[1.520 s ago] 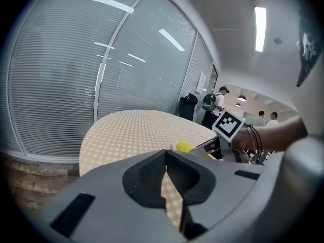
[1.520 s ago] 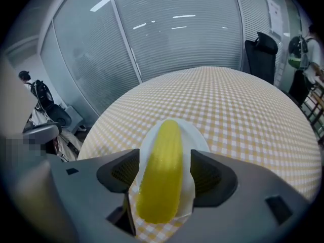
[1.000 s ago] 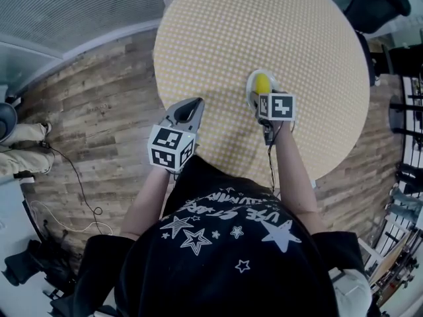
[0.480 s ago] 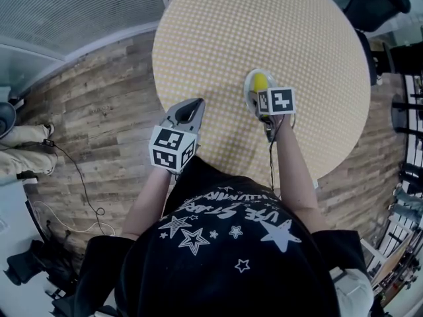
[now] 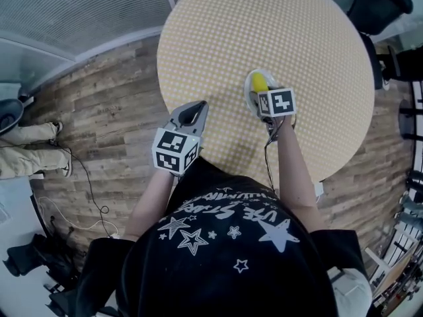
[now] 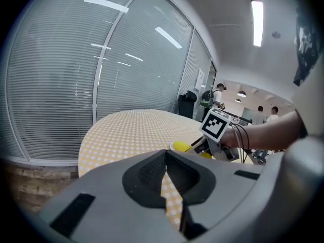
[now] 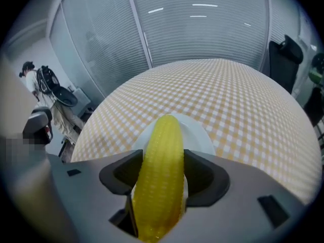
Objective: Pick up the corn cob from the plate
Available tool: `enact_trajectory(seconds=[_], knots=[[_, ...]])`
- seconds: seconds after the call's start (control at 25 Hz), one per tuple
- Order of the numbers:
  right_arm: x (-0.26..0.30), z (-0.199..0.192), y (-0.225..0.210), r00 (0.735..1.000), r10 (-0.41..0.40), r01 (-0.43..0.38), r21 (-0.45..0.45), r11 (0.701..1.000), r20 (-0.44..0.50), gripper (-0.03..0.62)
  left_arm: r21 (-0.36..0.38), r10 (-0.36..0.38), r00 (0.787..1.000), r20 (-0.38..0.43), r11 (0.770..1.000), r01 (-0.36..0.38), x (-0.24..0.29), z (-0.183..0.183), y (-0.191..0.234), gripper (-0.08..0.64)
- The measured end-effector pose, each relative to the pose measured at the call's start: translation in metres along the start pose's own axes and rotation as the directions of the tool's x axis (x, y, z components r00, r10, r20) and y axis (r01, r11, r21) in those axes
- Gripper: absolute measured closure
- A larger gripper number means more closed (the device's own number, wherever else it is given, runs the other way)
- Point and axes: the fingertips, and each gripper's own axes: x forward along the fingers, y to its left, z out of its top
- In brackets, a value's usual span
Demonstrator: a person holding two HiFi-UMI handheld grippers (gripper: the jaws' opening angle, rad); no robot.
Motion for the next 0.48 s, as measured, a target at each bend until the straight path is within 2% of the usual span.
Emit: enact_trajectory(seconds=[0.2, 0.36, 0.48], knots=[[-0.019, -0.001, 0.002, 0.99, 0.086, -0.098, 0.103, 0.99, 0.112, 0.328, 0.007, 0.025, 1.0, -0.002, 1.0, -0.025, -0.007, -0.001, -0.01, 0.552], [-0.049, 0.005, 0.009, 0.951, 0.187, -0.23, 0.158, 0.96, 0.247, 0.328, 0.014, 0.036, 0.999, 0.006, 0.999, -0.037, -0.011, 0.001, -0.027, 0.552], [-0.074, 0.005, 0.004, 0.929, 0.205, -0.256, 0.134, 0.957, 0.308, 0.328, 0.017, 0.044, 0.999, 0.022, 0.999, -0.044, -0.012, 0.006, -0.046, 0.552]])
